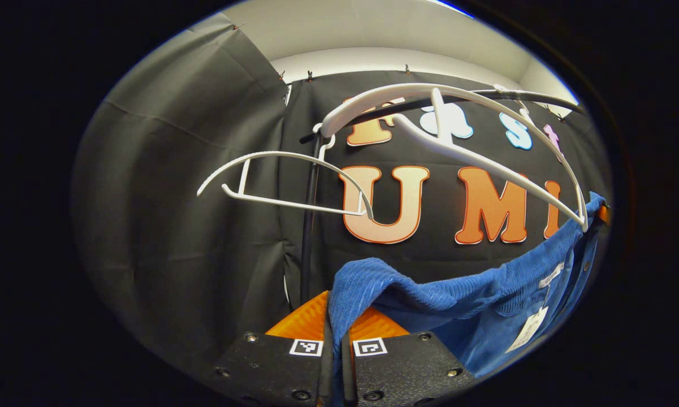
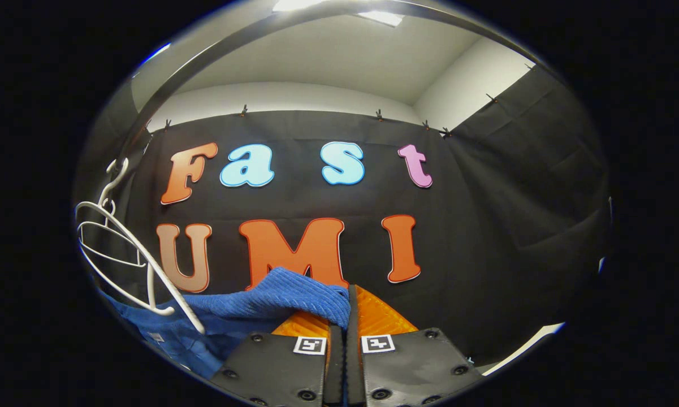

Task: Grasp the clothes on the hanger with both hands and then place them into the laundry hamper below.

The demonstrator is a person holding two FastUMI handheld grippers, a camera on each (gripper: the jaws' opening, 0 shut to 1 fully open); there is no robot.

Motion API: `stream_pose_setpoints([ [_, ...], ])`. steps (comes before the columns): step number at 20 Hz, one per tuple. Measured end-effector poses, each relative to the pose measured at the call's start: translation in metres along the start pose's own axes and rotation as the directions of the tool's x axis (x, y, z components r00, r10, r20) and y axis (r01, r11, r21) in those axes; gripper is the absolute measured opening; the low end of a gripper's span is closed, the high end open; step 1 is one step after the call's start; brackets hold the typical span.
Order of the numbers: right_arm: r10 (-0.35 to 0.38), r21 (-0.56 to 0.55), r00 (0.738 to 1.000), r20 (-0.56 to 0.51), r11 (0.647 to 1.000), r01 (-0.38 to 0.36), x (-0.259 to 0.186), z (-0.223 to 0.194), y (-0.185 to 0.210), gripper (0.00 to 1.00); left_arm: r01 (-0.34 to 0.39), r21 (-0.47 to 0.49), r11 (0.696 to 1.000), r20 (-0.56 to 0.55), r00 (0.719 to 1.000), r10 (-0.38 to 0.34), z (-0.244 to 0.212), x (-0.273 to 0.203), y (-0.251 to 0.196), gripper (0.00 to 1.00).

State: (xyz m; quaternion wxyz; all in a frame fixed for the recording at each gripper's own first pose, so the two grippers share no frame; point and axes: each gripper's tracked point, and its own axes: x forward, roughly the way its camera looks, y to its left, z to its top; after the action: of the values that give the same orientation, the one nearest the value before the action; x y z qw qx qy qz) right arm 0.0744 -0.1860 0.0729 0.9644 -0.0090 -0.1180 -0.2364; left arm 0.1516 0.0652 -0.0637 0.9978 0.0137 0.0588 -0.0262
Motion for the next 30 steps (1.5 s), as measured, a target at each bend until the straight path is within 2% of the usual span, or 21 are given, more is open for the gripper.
stream_pose_setpoints([
  [3, 0.034, -0.009, 0.999, -0.015, 0.999, -0.034, -0.01, -0.005, 0.001, 0.1, 0.002, 0.01, 1.0, -0.005, 1.0, -0.002, -0.001, -0.007, -0.005, 0.06],
  [6, 0.124, 0.012, 0.991, -0.058, 0.992, -0.123, -0.024, -0.021, 0.016, 0.09, 0.018, -0.003, 1.0, -0.014, 1.0, -0.018, -0.005, -0.016, -0.014, 0.06],
  [10, 0.251, 0.007, 0.957, -0.144, 0.968, -0.252, -0.051, -0.053, 0.05, 0.09, 0.072, -0.02, 0.997, -0.038, 0.997, -0.073, -0.02, -0.034, -0.047, 0.05],
  [12, 0.323, -0.003, 0.93, -0.174, 0.945, -0.328, -0.068, -0.066, 0.076, 0.1, 0.107, -0.033, 0.994, -0.059, 0.992, -0.108, -0.03, -0.043, -0.069, 0.07],
  [17, 0.497, 0.045, 0.824, -0.271, 0.862, -0.505, -0.109, -0.107, 0.14, 0.1, 0.178, -0.093, 0.98, -0.12, 0.975, -0.189, -0.056, -0.061, -0.12, 0.06],
  [21, 0.554, 0.121, 0.756, -0.349, 0.826, -0.55, -0.135, -0.145, 0.159, 0.1, 0.209, -0.149, 0.967, -0.176, 0.956, -0.234, -0.083, -0.072, -0.147, 0.06],
  [23, 0.563, 0.156, 0.717, -0.411, 0.818, -0.554, -0.147, -0.172, 0.163, 0.1, 0.267, -0.185, 0.946, -0.243, 0.92, -0.308, -0.107, -0.08, -0.167, 0.06],
  [25, 0.57, 0.205, 0.667, -0.48, 0.812, -0.546, -0.159, -0.207, 0.164, 0.09, 0.314, -0.239, 0.919, -0.316, 0.87, -0.379, -0.133, -0.087, -0.187, 0.07],
  [28, 0.556, 0.255, 0.571, -0.604, 0.814, -0.522, -0.183, -0.269, 0.167, 0.1, 0.295, -0.227, 0.928, -0.444, 0.817, -0.369, -0.192, -0.101, -0.195, 0.07],
  [30, 0.53, 0.277, 0.491, -0.691, 0.822, -0.497, -0.205, -0.305, 0.159, 0.1, 0.273, -0.219, 0.937, -0.538, 0.767, -0.349, -0.234, -0.116, -0.199, 0.07],
])
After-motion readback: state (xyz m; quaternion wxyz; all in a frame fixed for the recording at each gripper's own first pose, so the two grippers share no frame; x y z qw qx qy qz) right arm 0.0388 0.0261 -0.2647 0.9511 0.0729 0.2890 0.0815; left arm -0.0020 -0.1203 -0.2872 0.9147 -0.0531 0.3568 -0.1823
